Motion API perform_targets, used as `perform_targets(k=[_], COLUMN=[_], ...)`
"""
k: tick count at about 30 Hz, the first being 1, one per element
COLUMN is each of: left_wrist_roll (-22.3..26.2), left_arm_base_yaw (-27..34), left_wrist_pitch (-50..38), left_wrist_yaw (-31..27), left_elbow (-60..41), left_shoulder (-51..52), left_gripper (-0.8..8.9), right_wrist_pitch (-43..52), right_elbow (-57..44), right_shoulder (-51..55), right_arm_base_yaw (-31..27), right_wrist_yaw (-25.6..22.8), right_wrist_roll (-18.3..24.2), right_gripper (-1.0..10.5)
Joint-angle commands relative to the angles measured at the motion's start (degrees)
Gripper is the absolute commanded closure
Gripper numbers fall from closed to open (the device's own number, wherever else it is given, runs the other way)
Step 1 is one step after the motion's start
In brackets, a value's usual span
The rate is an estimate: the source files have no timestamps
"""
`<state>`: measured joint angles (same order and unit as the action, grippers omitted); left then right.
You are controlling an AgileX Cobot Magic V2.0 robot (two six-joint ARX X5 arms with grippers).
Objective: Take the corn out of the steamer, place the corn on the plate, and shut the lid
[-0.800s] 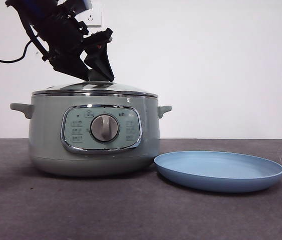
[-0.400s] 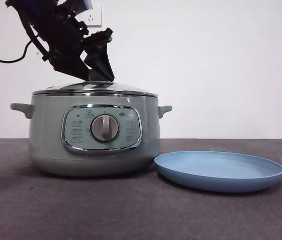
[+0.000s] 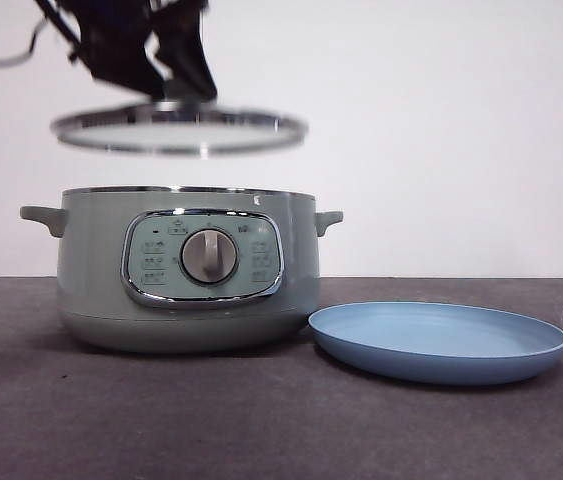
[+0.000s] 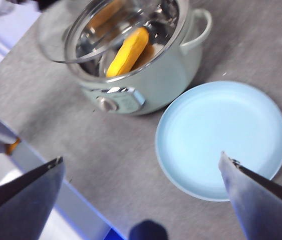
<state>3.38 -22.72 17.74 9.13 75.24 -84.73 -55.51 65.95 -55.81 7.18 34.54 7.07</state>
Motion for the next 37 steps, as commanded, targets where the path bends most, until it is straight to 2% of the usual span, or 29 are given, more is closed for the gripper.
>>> perform_targets(k=[1, 6, 13, 17, 23, 26, 29, 37], left_wrist_roll=[-0.26, -0.26, -0.09, -0.15, 0.37, 0.33, 0.26, -0.74], left_arm_base_yaw=[0.00, 0.00, 0.00, 0.00, 0.00, 0.00, 0.00, -0.02], left_wrist_pitch=[1.25, 7.48, 17.33, 20.61, 28.46, 31.36, 34.91, 43.04], left_wrist_yaw=[0.24, 0.24, 0.04, -0.17, -1.68, -1.99, -4.68, -7.67], left_elbow=[1.88, 1.88, 1.88, 1.88, 1.84, 1.84, 1.84, 1.84], left_shoulder=[3.50, 10.36, 22.69, 28.68, 35.19, 38.60, 42.07, 50.18], left_gripper=[8.22, 8.22, 8.22, 8.22, 8.22, 8.22, 8.22, 8.22], right_wrist_pitch=[0.72, 4.00, 12.13, 18.91, 26.67, 27.10, 26.93, 23.89], right_elbow=[0.17, 0.17, 0.17, 0.22, 2.45, 6.73, 13.57, 34.62], right_shoulder=[-0.07, -0.61, -3.48, -6.60, -14.78, -20.96, -28.72, -48.76], right_arm_base_yaw=[0.11, 0.11, 1.70, 5.35, 14.27, 18.32, 22.23, 28.41], right_wrist_yaw=[-0.42, -0.39, -0.42, -0.90, -7.52, -10.78, -12.68, -19.17], right_wrist_roll=[-0.37, -3.17, -9.35, -13.62, -16.76, -16.74, -16.70, -16.57], right_gripper=[3.2, 3.2, 3.2, 3.2, 3.2, 3.2, 3.2, 3.2])
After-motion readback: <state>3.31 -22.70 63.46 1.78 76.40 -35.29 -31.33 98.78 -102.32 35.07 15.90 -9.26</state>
